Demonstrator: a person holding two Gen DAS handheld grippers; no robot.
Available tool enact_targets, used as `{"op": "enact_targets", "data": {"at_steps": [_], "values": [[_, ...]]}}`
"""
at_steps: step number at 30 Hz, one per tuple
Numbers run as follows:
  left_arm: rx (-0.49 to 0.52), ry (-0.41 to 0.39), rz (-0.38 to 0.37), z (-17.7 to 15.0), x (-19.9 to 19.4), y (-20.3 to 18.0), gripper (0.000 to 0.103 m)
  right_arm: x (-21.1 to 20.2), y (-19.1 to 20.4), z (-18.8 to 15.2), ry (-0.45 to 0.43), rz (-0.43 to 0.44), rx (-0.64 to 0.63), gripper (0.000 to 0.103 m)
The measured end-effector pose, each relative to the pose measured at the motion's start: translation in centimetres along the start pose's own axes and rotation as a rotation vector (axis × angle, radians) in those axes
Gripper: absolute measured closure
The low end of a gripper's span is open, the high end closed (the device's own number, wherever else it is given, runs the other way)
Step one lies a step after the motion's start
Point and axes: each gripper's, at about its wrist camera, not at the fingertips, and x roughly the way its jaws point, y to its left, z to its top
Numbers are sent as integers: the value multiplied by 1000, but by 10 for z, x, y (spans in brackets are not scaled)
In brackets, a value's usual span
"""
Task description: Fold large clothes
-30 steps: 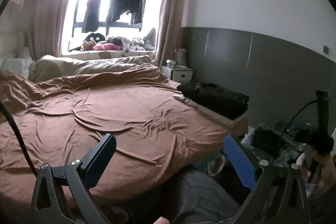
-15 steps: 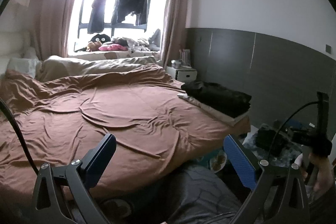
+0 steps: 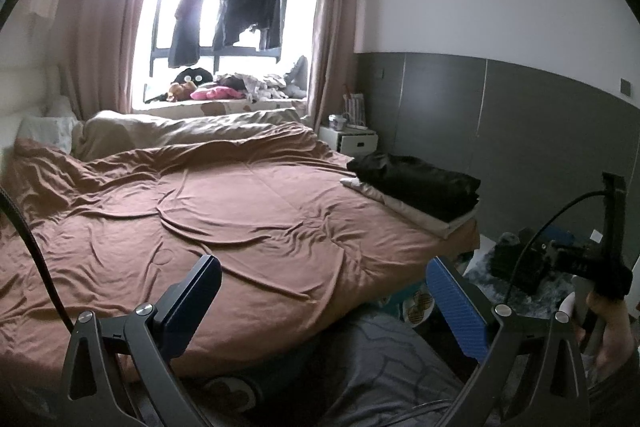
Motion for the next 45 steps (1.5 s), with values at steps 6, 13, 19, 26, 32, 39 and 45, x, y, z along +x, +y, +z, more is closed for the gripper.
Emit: {"op": "enact_targets", "data": {"at_steps": [6, 13, 19, 26, 32, 39, 45], "values": [[4, 4, 12, 0, -1, -1, 0, 1, -2, -2, -9, 2, 4, 0], [11, 5, 27, -2, -6, -6, 0, 4, -6, -6, 3, -4, 28, 0], [8, 6, 26, -2, -6, -6, 0, 0, -9, -2, 9, 12, 59, 0], [10, 6, 26, -2, -6, -6, 0, -7, -4, -3, 12, 12, 84, 0], [9, 3, 27, -2, -7, -6, 0, -8, -3, -3, 15, -4, 79, 0], [17, -20, 35, 0, -11, -11, 0, -8, -1, -3, 11, -3, 76, 0], [6, -41, 31, -1, -16, -12, 0, -4, -6, -5, 12, -8, 74, 0]]}}
